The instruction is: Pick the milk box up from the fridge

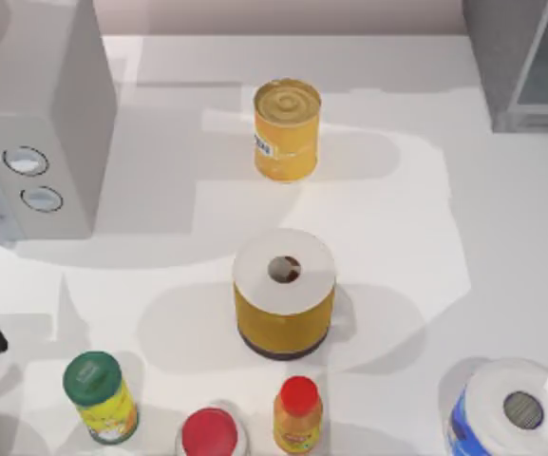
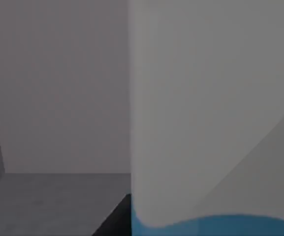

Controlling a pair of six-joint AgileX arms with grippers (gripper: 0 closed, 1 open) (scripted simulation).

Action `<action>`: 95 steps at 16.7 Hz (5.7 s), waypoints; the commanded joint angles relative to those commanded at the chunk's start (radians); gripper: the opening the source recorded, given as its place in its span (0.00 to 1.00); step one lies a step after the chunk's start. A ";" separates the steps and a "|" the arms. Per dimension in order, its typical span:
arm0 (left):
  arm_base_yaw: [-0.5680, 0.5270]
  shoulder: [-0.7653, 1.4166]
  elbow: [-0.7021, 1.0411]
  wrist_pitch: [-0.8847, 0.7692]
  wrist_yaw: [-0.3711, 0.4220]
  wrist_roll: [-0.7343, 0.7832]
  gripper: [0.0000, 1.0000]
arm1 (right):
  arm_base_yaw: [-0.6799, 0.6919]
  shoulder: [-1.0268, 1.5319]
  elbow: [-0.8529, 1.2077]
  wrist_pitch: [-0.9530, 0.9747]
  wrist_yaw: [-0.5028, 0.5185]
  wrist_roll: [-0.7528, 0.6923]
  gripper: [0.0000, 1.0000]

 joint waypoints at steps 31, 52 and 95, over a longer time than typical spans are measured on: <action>0.000 0.000 0.000 0.000 0.000 0.000 1.00 | -0.034 -0.497 -0.505 -0.004 -0.034 0.000 0.00; 0.000 0.000 0.000 0.000 0.000 0.000 1.00 | 0.226 -2.245 -1.294 -0.959 0.187 -0.008 0.00; 0.000 0.000 0.000 0.000 0.000 0.000 1.00 | 0.320 -0.344 -0.732 0.377 -0.449 0.004 0.00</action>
